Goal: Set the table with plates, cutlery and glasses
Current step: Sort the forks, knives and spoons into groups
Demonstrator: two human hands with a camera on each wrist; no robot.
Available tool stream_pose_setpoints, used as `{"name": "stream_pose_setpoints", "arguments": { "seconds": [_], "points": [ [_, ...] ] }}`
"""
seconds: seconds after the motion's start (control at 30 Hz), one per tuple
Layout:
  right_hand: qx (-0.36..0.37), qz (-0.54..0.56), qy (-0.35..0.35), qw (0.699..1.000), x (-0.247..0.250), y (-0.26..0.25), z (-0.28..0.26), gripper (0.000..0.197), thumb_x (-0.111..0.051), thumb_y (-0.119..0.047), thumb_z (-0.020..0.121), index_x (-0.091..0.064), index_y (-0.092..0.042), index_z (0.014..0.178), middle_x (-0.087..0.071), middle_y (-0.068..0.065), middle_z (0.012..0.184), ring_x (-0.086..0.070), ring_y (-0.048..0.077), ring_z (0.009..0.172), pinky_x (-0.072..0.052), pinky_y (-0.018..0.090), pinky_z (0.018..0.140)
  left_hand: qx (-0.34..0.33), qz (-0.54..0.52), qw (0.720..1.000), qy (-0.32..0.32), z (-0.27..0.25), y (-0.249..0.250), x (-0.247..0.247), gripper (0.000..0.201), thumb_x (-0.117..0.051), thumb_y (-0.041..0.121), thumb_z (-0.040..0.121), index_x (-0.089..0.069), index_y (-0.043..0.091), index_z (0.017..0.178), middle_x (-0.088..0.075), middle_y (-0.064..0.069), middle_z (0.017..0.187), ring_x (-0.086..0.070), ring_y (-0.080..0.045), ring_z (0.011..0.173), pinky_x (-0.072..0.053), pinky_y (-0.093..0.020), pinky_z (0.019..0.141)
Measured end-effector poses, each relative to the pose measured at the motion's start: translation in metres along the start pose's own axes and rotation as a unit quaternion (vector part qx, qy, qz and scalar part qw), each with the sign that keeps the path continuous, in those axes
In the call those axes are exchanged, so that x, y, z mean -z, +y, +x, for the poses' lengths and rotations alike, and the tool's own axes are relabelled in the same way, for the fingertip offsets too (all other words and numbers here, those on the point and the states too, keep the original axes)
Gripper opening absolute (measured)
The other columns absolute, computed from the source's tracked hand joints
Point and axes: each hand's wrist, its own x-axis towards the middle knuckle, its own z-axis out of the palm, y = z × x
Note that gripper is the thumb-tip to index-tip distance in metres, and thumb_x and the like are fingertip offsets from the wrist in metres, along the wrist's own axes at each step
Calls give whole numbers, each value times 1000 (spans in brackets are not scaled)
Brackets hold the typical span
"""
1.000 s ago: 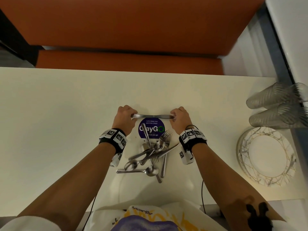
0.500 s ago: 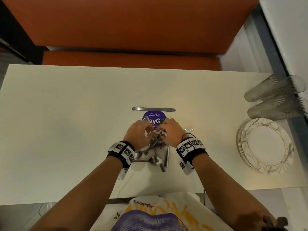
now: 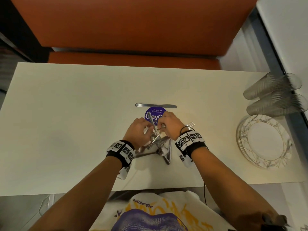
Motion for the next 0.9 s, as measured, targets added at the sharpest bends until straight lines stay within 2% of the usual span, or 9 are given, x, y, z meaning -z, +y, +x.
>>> {"name": "stream_pose_setpoints", "arguments": {
  "seconds": [0.1, 0.17, 0.23, 0.33, 0.43, 0.53, 0.67, 0.77, 0.9],
  "points": [
    [27, 68, 82, 994, 10, -17, 5, 8, -75, -7, 85, -71, -10, 91, -50, 1, 102, -49, 18, 100, -37, 16, 80, 62, -103, 992, -30, 5, 12, 20, 31, -52, 30, 104, -77, 14, 98, -75, -2, 86, -66, -23, 82, -54, -40, 80],
    [56, 97, 129, 985, 14, -28, 11, 10, -77, -6, 81, -71, -10, 87, -52, 0, 100, -50, 15, 95, -42, 21, 83, 95, -145, 985, -23, 7, 15, 32, 30, -52, 24, 105, -76, 18, 90, -73, 2, 74, -66, -16, 68, -54, -34, 74],
    [87, 117, 170, 975, 15, -39, 17, 16, -79, -1, 78, -71, -11, 88, -54, -1, 103, -52, 14, 95, -49, 31, 86, 122, -179, 976, 7, 6, 14, 41, 25, -54, 17, 104, -77, 17, 94, -68, 3, 67, -60, -9, 56, -52, -27, 66],
    [105, 114, 205, 966, 10, -53, 19, 46, -68, 12, 76, -67, -17, 112, -51, -3, 124, -56, 17, 105, -52, 29, 89, 163, -226, 959, 53, -1, 2, 51, 18, -58, 13, 101, -76, 14, 102, -66, 3, 68, -59, -9, 56, -51, -23, 63],
    [73, 130, 192, 970, -3, -63, 16, 61, -57, 14, 82, -58, -24, 130, -46, -6, 130, -53, 11, 103, -48, 20, 88, 208, -276, 934, 87, -12, -17, 53, 12, -60, 9, 99, -71, 9, 103, -73, -1, 74, -63, -13, 58, -49, -26, 61],
    [12, 158, 148, 976, -23, -60, 12, 59, -53, 8, 88, -53, -27, 135, -52, -4, 121, -50, 9, 107, -46, 24, 95, 245, -286, 922, 88, -27, -34, 49, 9, -58, 10, 101, -67, 9, 104, -77, -6, 80, -64, -14, 57, -47, -25, 56],
    [-45, 118, 118, 985, -44, -48, 5, 47, -58, 2, 88, -58, -20, 129, -59, -2, 107, -48, 14, 103, -48, 31, 92, 273, -292, 912, 94, -45, -51, 42, 9, -57, 10, 103, -64, 8, 107, -77, -12, 83, -63, -18, 60, -46, -19, 51],
    [-85, 41, 68, 993, -53, -42, 4, 36, -60, -8, 91, -62, -18, 125, -59, 1, 111, -49, 20, 109, -48, 35, 93, 283, -303, 905, 89, -54, -58, 38, 13, -55, 8, 102, -67, 8, 108, -77, -17, 85, -64, -22, 64, -47, -19, 52],
    [-102, 13, 48, 994, -58, -38, 6, 22, -61, -15, 93, -68, -17, 114, -55, 0, 114, -47, 18, 108, -44, 21, 82, 287, -300, 906, 87, -58, -60, 37, 20, -53, 5, 101, -72, 7, 106, -77, -18, 85, -63, -20, 63, -47, -16, 52]
  ]
}}
